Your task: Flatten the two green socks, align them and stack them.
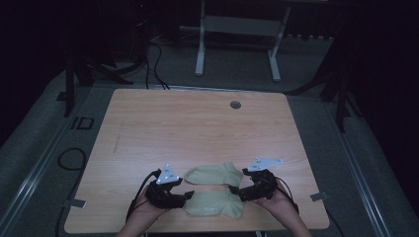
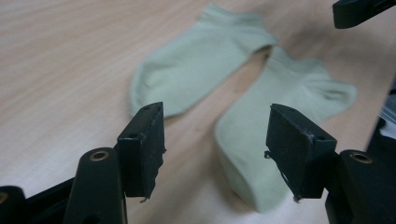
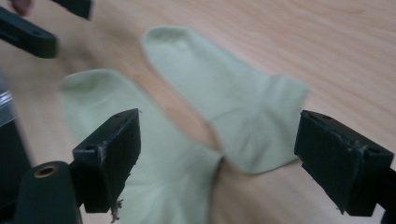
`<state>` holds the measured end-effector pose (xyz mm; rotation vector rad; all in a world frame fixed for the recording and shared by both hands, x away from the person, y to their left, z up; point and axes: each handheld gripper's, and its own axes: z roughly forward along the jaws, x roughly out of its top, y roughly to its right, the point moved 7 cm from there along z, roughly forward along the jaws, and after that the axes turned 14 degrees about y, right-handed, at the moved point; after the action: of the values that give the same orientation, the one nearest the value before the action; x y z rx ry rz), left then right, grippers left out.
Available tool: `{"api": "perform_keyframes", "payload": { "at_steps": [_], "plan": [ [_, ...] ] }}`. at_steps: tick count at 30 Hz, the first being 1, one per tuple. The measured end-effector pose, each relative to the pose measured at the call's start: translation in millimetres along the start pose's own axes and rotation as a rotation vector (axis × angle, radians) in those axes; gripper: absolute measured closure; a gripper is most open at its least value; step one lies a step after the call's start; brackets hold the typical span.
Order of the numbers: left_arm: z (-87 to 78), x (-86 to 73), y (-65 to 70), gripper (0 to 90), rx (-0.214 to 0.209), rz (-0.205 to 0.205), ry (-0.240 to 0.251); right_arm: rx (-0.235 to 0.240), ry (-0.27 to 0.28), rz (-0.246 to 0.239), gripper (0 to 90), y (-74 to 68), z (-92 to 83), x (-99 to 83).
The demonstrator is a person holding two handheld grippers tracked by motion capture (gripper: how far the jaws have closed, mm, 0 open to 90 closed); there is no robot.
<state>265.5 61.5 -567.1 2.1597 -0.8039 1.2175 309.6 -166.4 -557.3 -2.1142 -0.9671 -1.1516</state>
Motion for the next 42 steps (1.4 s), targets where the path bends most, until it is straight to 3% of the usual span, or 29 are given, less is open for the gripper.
{"api": "perform_keyframes", "payload": {
  "at_steps": [3,5,7,9,12,21,26,33,37,42],
  "plan": [
    [-0.8,-3.9,7.2,36.6,-0.012,-0.003,-0.010,0.019,-0.014,-0.038,17.7,-12.3,-5.6,-6.1],
    [-0.6,-7.2,10.5,36.6,-0.005,-0.004,-0.018,0.010,-0.007,-0.072,30.8,-17.3,-10.3,-10.5],
    [0.2,-9.7,13.4,36.6,-0.012,-0.005,-0.022,0.010,-0.013,-0.073,33.1,-18.7,-11.6,-12.7],
    [2.2,-14.6,17.8,36.6,-0.017,-0.001,-0.034,0.009,-0.017,-0.062,47.6,-21.6,-15.8,-19.5],
    [4.7,-20.0,19.9,36.7,-0.014,0.001,-0.046,-0.010,-0.032,-0.050,57.7,-22.0,-18.4,-29.7],
    [11.8,-38.4,19.2,43.8,-0.004,0.004,-0.092,-0.046,-0.076,0.005,58.6,-16.6,-14.2,-56.0],
    [13.3,-38.2,14.7,58.8,0.009,-0.016,-0.076,-0.069,-0.094,-0.017,60.1,-15.3,-9.2,-58.6],
    [14.6,-44.1,8.2,79.9,0.029,-0.043,-0.097,-0.080,-0.132,-0.020,68.4,-14.3,-4.8,-64.4],
    [14.7,-46.6,7.6,87.0,0.044,-0.036,-0.100,-0.078,-0.143,-0.036,78.8,-18.1,-6.6,-65.8],
    [13.2,-48.6,11.6,88.4,0.039,-0.011,-0.116,-0.054,-0.160,-0.061,82.8,-26.3,-9.3,-68.1]
  ]
}}
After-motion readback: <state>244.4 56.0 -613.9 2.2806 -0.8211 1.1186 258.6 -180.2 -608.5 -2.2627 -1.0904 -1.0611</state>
